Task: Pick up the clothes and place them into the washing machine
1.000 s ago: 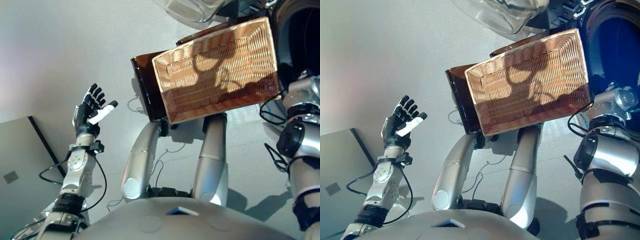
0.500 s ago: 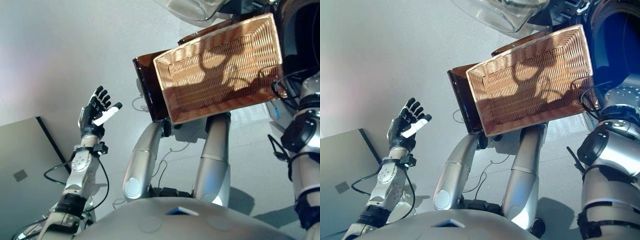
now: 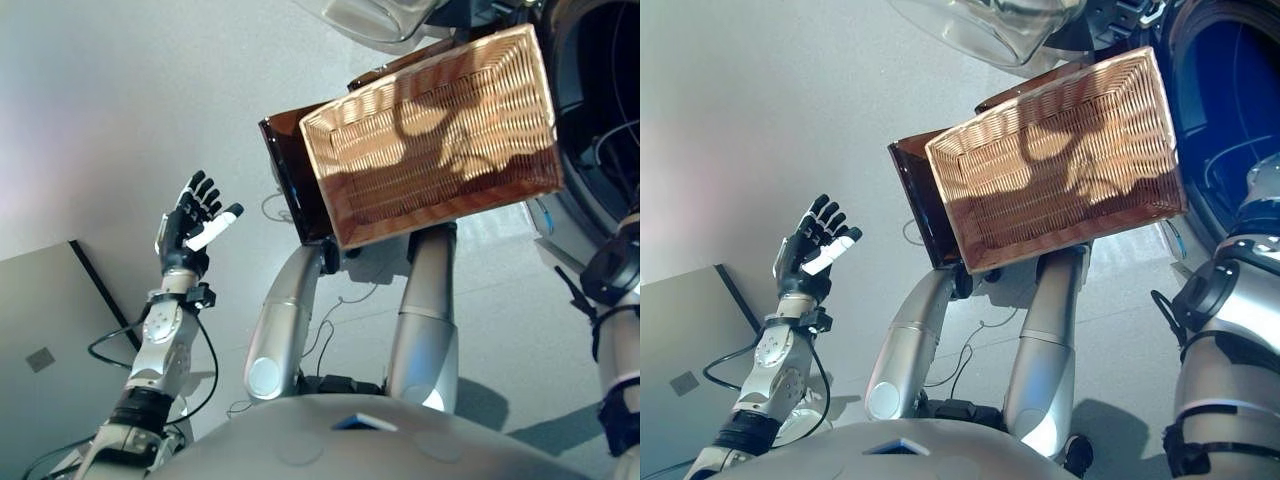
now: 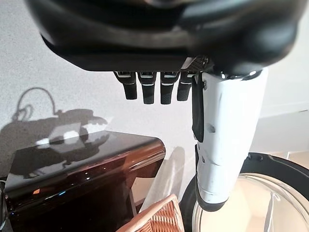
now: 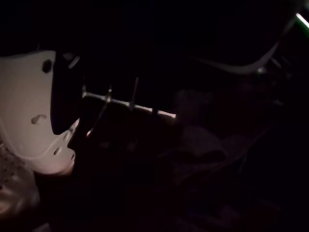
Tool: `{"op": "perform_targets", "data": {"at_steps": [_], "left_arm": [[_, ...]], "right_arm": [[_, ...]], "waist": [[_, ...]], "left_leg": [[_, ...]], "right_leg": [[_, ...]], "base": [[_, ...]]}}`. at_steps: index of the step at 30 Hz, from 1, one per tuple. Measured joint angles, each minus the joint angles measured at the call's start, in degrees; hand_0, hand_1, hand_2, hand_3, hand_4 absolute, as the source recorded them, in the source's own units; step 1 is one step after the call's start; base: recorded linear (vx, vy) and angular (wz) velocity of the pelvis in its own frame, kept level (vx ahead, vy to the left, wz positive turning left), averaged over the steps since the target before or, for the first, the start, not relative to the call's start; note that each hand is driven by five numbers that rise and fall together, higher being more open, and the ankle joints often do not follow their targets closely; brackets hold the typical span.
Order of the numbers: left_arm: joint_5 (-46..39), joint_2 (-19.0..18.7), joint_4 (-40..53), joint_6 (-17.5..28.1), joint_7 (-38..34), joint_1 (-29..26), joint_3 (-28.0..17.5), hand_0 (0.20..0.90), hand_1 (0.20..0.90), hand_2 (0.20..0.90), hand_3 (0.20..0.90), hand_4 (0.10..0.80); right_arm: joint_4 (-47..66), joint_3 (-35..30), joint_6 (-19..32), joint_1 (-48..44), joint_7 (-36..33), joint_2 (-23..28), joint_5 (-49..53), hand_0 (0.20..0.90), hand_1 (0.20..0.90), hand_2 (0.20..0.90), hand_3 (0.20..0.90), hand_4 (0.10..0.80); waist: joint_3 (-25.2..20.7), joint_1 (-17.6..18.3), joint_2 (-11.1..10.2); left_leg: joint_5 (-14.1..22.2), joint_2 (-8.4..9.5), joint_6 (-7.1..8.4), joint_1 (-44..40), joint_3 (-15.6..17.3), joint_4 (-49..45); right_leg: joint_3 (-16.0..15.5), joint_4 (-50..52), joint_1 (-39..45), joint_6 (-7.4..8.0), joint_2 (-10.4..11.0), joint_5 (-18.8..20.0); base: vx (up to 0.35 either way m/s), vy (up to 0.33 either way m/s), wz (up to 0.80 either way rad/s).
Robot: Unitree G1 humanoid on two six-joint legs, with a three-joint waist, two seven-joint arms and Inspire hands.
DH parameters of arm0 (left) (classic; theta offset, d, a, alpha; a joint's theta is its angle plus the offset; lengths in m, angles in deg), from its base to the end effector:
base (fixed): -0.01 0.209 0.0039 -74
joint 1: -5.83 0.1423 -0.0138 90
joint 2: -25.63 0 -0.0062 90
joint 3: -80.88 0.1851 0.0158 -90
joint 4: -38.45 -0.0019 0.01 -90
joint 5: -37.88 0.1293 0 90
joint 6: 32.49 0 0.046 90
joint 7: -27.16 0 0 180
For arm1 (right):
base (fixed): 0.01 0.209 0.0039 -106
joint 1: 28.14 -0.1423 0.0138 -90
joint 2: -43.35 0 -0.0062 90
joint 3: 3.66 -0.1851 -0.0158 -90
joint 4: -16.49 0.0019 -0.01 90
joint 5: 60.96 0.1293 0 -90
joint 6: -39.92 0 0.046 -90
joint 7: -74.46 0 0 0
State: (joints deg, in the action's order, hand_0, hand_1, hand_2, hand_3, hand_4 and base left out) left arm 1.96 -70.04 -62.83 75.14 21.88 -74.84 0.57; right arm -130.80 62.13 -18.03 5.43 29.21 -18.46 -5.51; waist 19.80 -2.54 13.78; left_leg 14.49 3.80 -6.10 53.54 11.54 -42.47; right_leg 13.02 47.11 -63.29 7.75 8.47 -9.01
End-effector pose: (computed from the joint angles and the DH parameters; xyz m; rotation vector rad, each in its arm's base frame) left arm 0.1488 0.2143 0.0012 -0.2304 0.1090 0.1374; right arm 0.2762 -0.3642 0.2394 1.0037 -0.7137 -1.3757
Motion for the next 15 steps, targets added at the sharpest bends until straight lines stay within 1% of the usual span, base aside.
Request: {"op": "perform_targets", "data": {"at_steps": [2,10,11,12,15], "left_arm": [[0.0,0.0,0.0,0.1,0.0,0.0,0.0,0.900,0.900,0.900,0.900,0.800],[0.0,0.0,0.0,0.1,0.3,0.0,-0.1,0.900,0.900,0.900,0.900,0.800],[0.0,0.0,0.0,0.1,0.3,0.0,-0.1,0.900,0.900,0.900,0.900,0.800],[0.0,0.0,0.0,0.1,0.3,0.0,-0.2,0.900,0.900,0.900,0.900,0.800],[0.0,0.0,0.0,0.2,0.4,0.0,-0.2,0.900,0.900,0.900,0.900,0.800]], "right_arm": [[0.0,0.0,-1.1,0.0,0.0,-0.1,-0.5,0.200,0.200,0.200,0.200,0.300],[-1.1,0.0,-2.2,0.1,0.2,-0.2,-0.5,0.200,0.200,0.200,0.200,0.300],[-1.3,0.0,-2.2,0.1,0.3,-0.2,-0.5,0.801,0.801,0.801,0.801,0.729],[-1.6,0.1,-2.2,0.1,0.4,-0.2,-0.5,0.900,0.900,0.900,0.900,0.800],[-3.2,0.1,-2.8,0.1,0.7,-0.1,-0.5,0.900,0.900,0.900,0.900,0.800]], "waist": [[0.0,0.0,0.0],[0.0,-0.2,0.0],[0.0,-0.2,0.0],[0.0,-0.2,-0.1],[-0.1,-0.1,-0.1]], "left_leg": [[0.2,-0.08,-0.05,0.0,0.0,-0.5],[0.3,-0.16,-0.16,0.0,-0.2,-1.4],[0.3,-0.16,-0.18,0.0,-0.2,-1.4],[0.3,-0.16,-0.19,0.0,-0.2,-1.4],[0.3,-0.22,-0.18,0.0,-0.4,-1.5]], "right_leg": [[0.0,0.5,0.0,-0.02,0.0,0.0],[0.0,0.6,0.4,-0.35,-0.1,-0.2],[0.0,0.6,0.5,-0.35,-0.1,-0.2],[0.0,0.6,0.5,-0.34,-0.1,-0.2],[-0.2,0.5,0.6,-0.12,-0.1,-0.1]], "base": [[0.000,0.000,0.00],[0.000,0.000,0.00],[0.000,0.000,0.00],[0.000,0.000,0.00],[0.000,0.000,0.00]]}}
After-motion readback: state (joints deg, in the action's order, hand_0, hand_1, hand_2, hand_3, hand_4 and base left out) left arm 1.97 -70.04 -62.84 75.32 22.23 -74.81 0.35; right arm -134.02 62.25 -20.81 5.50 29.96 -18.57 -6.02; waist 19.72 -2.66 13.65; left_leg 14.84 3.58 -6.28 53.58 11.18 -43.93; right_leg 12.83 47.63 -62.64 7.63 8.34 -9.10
